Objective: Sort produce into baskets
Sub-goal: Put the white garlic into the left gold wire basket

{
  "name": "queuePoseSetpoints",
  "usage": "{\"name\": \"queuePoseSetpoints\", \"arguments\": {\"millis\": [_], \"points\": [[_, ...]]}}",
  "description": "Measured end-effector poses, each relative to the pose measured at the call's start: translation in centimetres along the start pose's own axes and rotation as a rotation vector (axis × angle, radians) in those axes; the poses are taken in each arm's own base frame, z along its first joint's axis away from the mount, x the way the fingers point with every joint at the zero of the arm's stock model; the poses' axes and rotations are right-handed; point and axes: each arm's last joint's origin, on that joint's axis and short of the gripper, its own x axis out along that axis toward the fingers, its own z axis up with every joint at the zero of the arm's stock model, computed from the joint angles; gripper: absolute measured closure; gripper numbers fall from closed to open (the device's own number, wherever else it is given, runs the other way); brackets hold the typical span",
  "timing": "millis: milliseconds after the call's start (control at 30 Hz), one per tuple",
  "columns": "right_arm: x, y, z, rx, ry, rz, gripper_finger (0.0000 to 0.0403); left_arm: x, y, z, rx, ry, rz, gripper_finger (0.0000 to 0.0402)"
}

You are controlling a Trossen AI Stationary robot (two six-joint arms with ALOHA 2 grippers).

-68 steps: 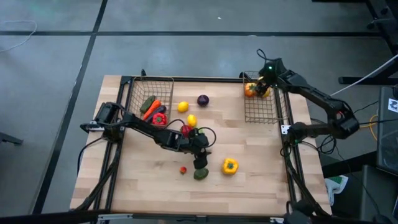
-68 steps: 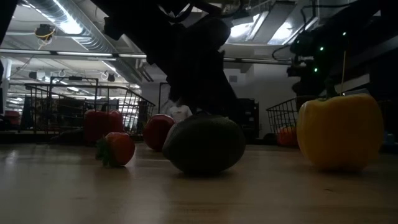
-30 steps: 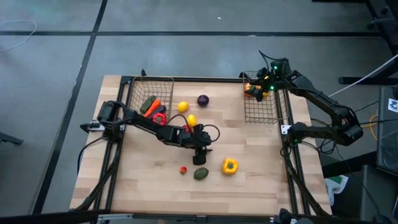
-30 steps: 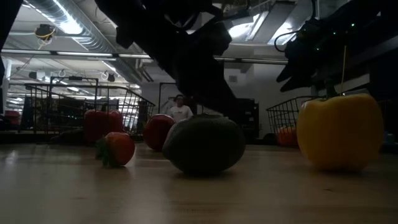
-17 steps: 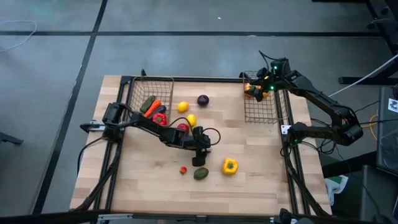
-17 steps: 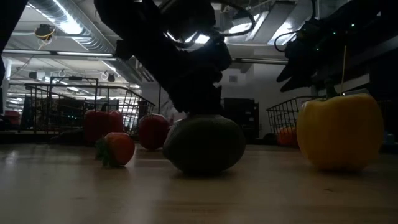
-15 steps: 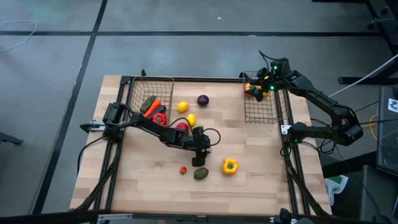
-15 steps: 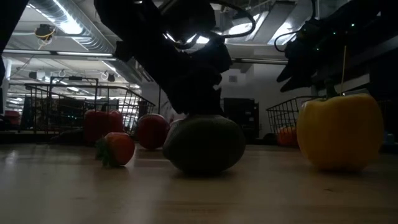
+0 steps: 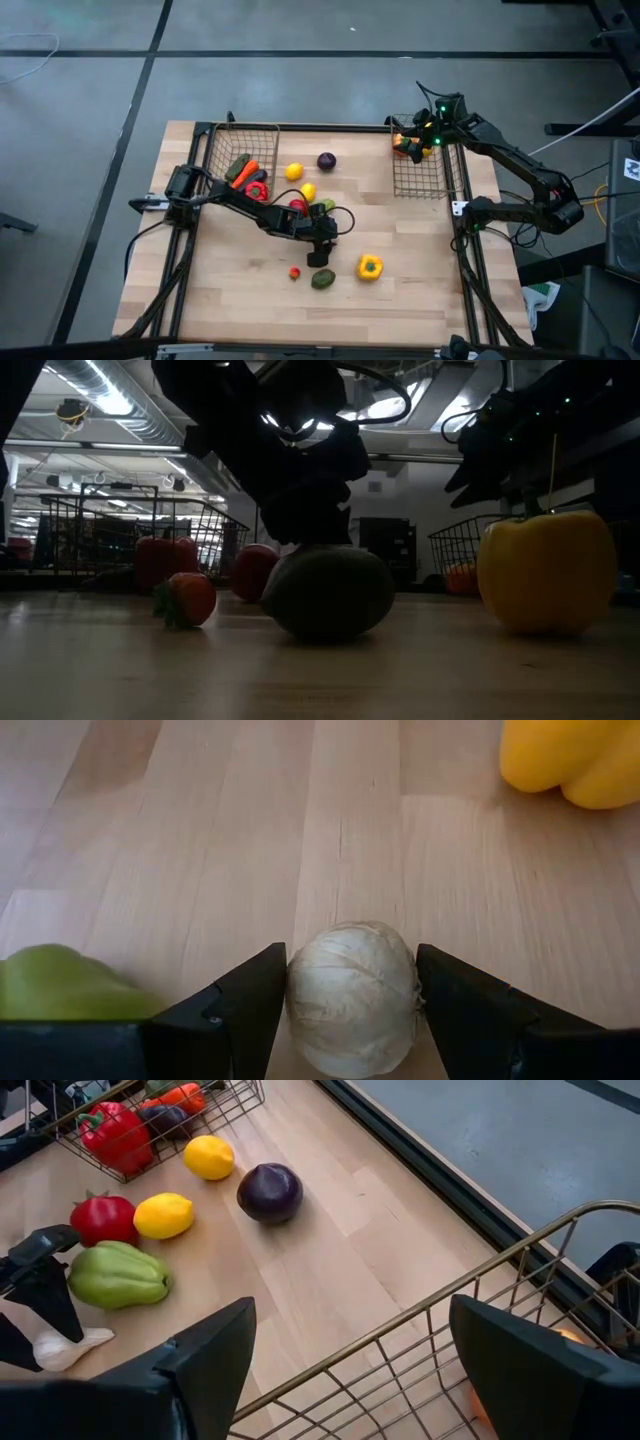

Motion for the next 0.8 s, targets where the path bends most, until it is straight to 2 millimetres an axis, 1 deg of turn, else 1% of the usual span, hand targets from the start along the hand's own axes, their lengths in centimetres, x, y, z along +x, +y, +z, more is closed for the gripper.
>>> {"name": "queuePoseSetpoints", "arguments": {"millis": [433,667,800], "points": [[0.00,0.01,-0.06,0.004,0.006,0.000,0.0072,0.00,0.00,-0.01,-0.016,0.001,0.000,0.0184],[0.00,0.01,-0.06,0.003,0.006,0.000,0.0072,0.00,0.00,-0.01,-0.018,0.001,-0.001,0.0224],[0.00,0.01,-0.06,0.004,0.006,0.000,0.0072,0.00,0.00,-0.01,-0.038,0.001,-0.001,0.0226]]}}
